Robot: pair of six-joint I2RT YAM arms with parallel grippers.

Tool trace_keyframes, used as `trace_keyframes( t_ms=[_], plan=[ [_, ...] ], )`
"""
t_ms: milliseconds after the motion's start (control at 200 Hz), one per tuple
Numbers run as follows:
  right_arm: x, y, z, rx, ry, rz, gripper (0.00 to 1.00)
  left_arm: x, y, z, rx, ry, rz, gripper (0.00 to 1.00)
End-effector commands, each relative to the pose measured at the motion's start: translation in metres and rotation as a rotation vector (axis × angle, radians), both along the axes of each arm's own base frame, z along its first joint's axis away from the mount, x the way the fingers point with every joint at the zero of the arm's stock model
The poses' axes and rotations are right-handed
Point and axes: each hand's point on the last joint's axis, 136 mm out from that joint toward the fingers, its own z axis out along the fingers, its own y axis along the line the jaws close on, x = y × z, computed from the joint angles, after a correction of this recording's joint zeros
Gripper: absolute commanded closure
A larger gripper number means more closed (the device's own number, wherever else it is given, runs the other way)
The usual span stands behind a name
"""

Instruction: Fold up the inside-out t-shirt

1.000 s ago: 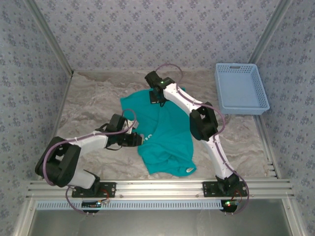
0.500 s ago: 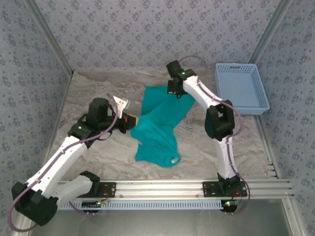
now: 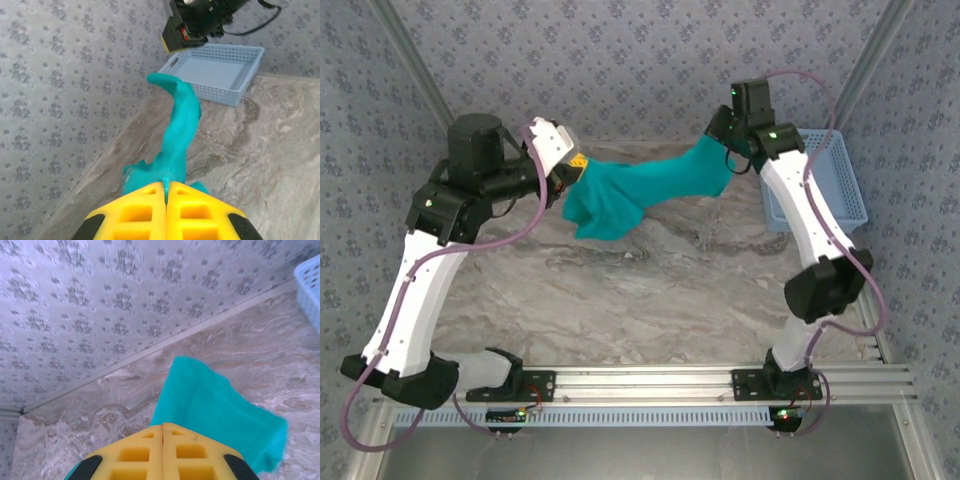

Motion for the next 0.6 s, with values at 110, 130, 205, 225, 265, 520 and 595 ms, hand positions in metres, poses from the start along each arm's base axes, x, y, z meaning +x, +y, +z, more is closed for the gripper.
trace_keyframes(
  t_ms=[110,130,205,225,265,520,595],
  plan=[
    [-0.075,-0.006,-0.085,-0.043,0.132,-0.047,0.92,-0.056,-0.016,-0.111,0.156,0.105,-0.238,1.00],
    [-0.081,-0.005,-0.098,-0.046,0.145,-0.044,0.92,-0.062,-0.019,-0.126,0.172,0.123,-0.252,1.00],
    [-0.106,-0.001,-0.154,-0.067,0.244,-0.014,0.84,-0.087,-0.026,-0.177,0.221,0.195,-0.295,1.00],
    [-0.113,0.000,-0.169,-0.068,0.277,0.003,0.78,-0.094,-0.027,-0.190,0.233,0.215,-0.305,1.00],
    [-0.123,0.005,-0.191,-0.064,0.322,0.043,0.63,-0.106,-0.028,-0.216,0.266,0.253,-0.311,1.00],
    [-0.177,0.038,-0.264,-0.187,0.495,0.436,0.06,-0.132,-0.009,-0.261,0.376,0.374,-0.226,1.00],
    [-0.177,0.028,-0.269,-0.241,0.508,0.471,0.14,-0.133,-0.008,-0.252,0.348,0.339,-0.224,1.00]
  ],
)
